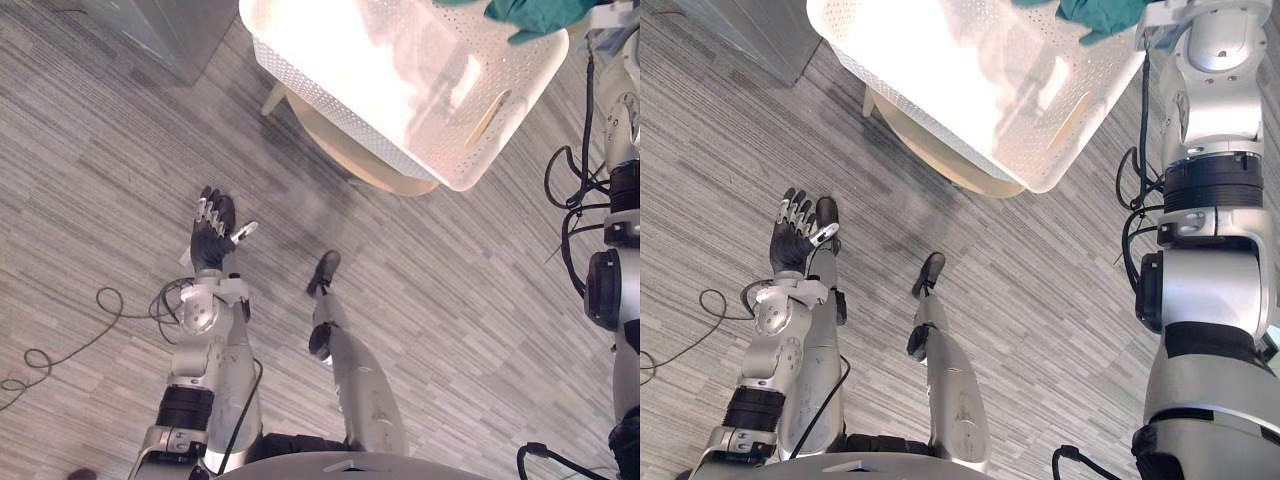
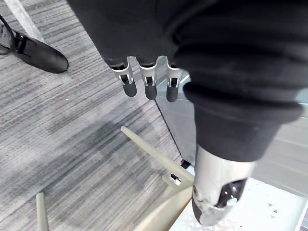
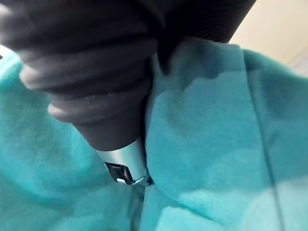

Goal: Pick up the laundry basket with both hands and put the clothes into the washing machine.

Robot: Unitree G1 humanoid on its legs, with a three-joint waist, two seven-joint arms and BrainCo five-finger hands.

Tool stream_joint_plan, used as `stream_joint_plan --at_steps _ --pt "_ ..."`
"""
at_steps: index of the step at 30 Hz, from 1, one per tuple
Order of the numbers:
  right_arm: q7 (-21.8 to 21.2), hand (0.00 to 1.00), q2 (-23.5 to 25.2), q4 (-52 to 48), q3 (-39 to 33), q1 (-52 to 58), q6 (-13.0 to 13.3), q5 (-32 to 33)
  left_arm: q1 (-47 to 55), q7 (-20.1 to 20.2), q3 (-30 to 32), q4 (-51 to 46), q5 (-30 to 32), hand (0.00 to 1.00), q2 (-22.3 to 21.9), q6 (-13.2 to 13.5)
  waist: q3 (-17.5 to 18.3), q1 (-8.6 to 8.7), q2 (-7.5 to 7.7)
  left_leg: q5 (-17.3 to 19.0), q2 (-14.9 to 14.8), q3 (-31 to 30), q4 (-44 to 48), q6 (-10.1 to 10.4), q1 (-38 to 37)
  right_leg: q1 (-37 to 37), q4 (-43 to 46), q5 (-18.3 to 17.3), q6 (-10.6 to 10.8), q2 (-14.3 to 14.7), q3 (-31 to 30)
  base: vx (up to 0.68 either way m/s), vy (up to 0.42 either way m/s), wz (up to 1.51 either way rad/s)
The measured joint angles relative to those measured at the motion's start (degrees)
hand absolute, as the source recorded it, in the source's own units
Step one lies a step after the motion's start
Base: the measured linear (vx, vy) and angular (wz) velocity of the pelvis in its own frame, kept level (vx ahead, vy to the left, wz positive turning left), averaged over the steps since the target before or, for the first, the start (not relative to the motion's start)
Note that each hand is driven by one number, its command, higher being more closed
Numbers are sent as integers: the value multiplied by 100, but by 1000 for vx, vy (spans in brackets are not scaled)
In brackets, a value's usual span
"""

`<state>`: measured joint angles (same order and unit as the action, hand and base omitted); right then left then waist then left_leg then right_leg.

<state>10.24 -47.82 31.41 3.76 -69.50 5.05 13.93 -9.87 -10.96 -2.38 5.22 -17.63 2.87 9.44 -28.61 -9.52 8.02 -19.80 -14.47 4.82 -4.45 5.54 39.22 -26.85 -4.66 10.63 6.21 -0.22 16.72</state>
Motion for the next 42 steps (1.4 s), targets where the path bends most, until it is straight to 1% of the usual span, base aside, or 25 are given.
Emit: stream_joint_plan --at_steps 3,5,6,8,9,10,13,16,17,18,21,22,24,25,26,27,29,31,33,34,35,36,38,40,42 --pt "235 100 17 -689 -435 579 87 -95 -121 -35 -24 3 110 0 1 12 4 33 6 25 -1 22 -2 15 -291 273 -1 -6 1 -3 -14 16 -8 3" --pt "418 100 40 -1222 -1119 1047 184 -240 -201 -87 -56 5 283 0 14 23 18 53 22 123 12 69 -4 64 -457 407 -1 -69 -4 -21 -39 21 8 -5" --pt "499 100 49 -1302 -1272 1117 238 -274 -223 -108 -57 6 357 0 25 26 18 67 22 126 13 83 -4 63 -484 425 -1 -72 -3 -22 -50 8 20 -4" --pt "673 100 240 -1543 -1803 1417 321 -289 -238 -145 -54 50 562 0 101 24 38 128 39 152 36 126 -6 55 -622 537 -1 -94 5 -33 -86 0 20 -5" --pt "751 100 331 -1609 -1963 1628 379 -289 -199 -145 -58 64 658 0 129 23 143 145 85 168 48 147 -6 57 -634 534 -1 -128 12 -42 -130 7 20 -4" --pt "777 100 424 -1737 -2136 1934 393 -288 -146 -145 -56 69 745 0 153 21 284 174 125 183 63 154 -6 55 -637 534 -1 -157 13 -56 -169 0 0 0" --pt "761 100 646 -2003 -2447 2483 408 -289 -125 -138 -24 98 793 0 198 5 409 226 194 224 106 169 -7 59 -791 684 0 -173 12 -102 -188 38 15 6" --pt "700 100 1017 -2417 -2674 2940 432 -287 -62 -127 21 101 967 0 273 -34 462 258 193 246 184 212 -6 82 -1093 971 3 -224 27 -175 -191 68 19 7" --pt "622 100 1180 -2604 -2765 3155 475 -285 29 -114 40 84 1069 0 277 -37 593 278 194 257 214 251 -6 73 -1145 1011 4 -256 42 -212 -196 90 14 4" --pt "571 100 1267 -2721 -2772 3292 489 -286 118 -105 51 42 1184 0 281 -45 719 322 198 265 237 276 -6 76 -1158 1012 17 -277 56 -239 -201 95 8 0" --pt "361 100 1514 -3116 -2778 3669 503 -282 302 -48 39 -267 1490 0 286 -63 842 409 191 309 300 341 -9 71 -1417 1131 225 -426 72 -308 -252 69 -2 -2" --pt "246 100 1617 -3302 -2799 3914 515 -274 393 21 -1 -458 1616 0 292 -67 985 462 181 334 319 359 -9 75 -1470 1137 303 -486 86 -351 -274 38 -3 -4" --pt "28 100 1659 -3522 -2818 4225 532 -185 422 128 -37 -804 1769 0 302 -61 1028 486 182 385 345 426 -13 83 -1667 1235 436 -578 88 -383 -331 25 -11 -7" --pt "-110 100 1720 -3663 -2825 4404 534 -119 445 163 -77 -990 1859 0 348 -44 1141 525 178 435 358 465 -19 93 -1748 1283 467 -613 96 -414 -355 2 -20 -9" --pt "-228 100 1803 -3849 -2826 4619 550 -4 487 197 -158 -1153 1910 0 420 -27 1328 585 157 510 380 478 -48 112 -1777 1278 512 -682 95 -442 -369 5 -22 -7" --pt "-272 100 1818 -3947 -2825 4726 565 36 503 227 -215 -1237 1910 0 461 -16 1399 616 138 549 389 489 -49 118 -1804 1287 546 -719 94 -453 -376 14 -20 -3" --pt "-450 100 1817 -4247 -2814 5057 641 176 586 335 -398 -1709 1909 0 657 28 1681 682 120 592 407 598 -49 110 -1872 1279 600 -765 97 -487 -453 29 -15 -11" --pt "-588 100 1817 -4454 -2770 5141 666 293 599 419 -497 -2056 1907 0 839 111 1710 689 111 620 406 670 -49 109 -2013 1348 601 -764 96 -495 -545 23 -20 -21" --pt "-723 100 1816 -4625 -2607 5258 709 477 597 537 -605 -2309 1887 0 1060 147 1850 769 76 628 404 721 -47 110 -2046 1356 589 -756 101 -495 -589 26 -28 -15" --pt "-877 100 1814 -4696 -2471 5378 733 607 587 658 -740 -2431 1824 0 1237 194 1937 791 68 601 403 771 -45 75 -2086 1369 590 -756 101 -495 -626 48 -29 -16" --pt "-930 100 1812 -4696 -2368 5391 733 655 580 724 -806 -2482 1761 0 1336 219 1939 796 70 604 401 794 -45 76 -2154 1409 591 -756 101 -497 -661 63 -35 -14" --pt "-1163 100 1778 -4700 -2079 5480 731 899 455 971 -1059 -2484 1450 0 1651 254 2014 840 25 616 403 820 -46 83 -2248 1489 592 -756 102 -505 -674 45 -30 -9" --pt "-1349 100 1717 -4720 -1841 5552 726 1080 286 1163 -1303 -2484 1236 0 1922 257 2074 890 -2 616 398 833 -46 83 -2267 1497 594 -756 102 -500 -682 30 -29 -5" --pt "-1592 100 1501 -4749 -1388 5564 713 1251 63 1417 -1579 -2459 742 0 2269 253 2075 936 -6 625 391 923 -49 94 -2339 1517 596 -755 101 -500 -750 4 -21 -13" --pt "-1726 100 1345 -4867 -1118 5573 701 1354 -105 1564 -1745 -2454 396 0 2441 244 2077 959 -9 627 392 934 -49 95 -2350 1507 596 -745 98 -502 -793 -9 -16 -10"
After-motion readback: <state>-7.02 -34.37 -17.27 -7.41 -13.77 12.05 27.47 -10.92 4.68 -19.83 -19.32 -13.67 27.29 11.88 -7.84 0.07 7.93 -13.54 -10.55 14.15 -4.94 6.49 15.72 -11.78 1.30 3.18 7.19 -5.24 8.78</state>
